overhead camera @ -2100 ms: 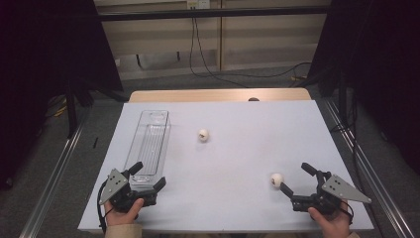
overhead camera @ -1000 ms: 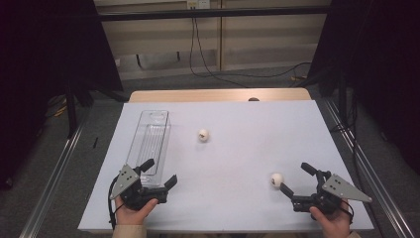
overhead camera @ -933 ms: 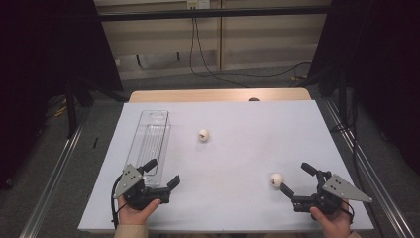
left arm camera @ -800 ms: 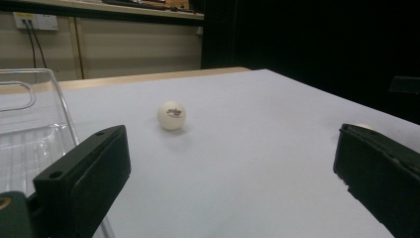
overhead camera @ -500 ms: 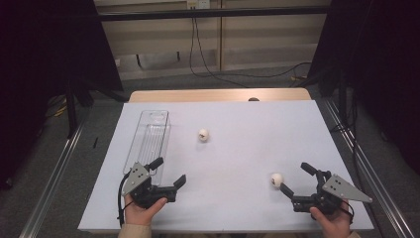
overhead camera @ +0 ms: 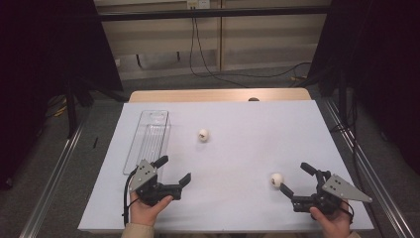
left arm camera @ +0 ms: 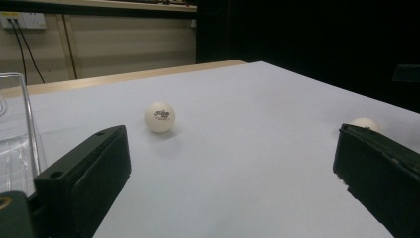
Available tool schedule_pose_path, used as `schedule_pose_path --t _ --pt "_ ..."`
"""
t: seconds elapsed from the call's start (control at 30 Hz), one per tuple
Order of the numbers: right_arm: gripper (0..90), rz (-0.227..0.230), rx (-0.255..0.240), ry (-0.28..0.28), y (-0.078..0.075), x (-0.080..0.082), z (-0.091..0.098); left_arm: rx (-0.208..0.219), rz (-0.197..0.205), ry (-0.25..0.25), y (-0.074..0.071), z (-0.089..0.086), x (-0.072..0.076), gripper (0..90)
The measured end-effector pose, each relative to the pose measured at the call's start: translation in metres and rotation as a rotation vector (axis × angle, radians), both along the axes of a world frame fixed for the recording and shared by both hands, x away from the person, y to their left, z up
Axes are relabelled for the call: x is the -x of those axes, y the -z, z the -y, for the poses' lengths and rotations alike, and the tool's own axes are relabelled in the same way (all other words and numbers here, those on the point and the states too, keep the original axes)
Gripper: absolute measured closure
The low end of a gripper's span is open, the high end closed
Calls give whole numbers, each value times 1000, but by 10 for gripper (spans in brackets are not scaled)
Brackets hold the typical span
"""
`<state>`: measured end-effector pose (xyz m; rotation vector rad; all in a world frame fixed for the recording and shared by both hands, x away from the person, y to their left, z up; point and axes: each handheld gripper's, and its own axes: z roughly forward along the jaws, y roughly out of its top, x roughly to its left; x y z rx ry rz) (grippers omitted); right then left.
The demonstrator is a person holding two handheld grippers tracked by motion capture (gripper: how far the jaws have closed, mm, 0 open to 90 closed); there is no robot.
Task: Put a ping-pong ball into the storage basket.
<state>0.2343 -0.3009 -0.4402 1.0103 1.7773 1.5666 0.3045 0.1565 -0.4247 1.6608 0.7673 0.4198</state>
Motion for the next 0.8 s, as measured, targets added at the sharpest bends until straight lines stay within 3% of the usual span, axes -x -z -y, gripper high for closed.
schedule_pose_path --t 0.8 --pt "12 5 6 -5 0 -1 -1 -25 -34 58 2 30 -5 15"
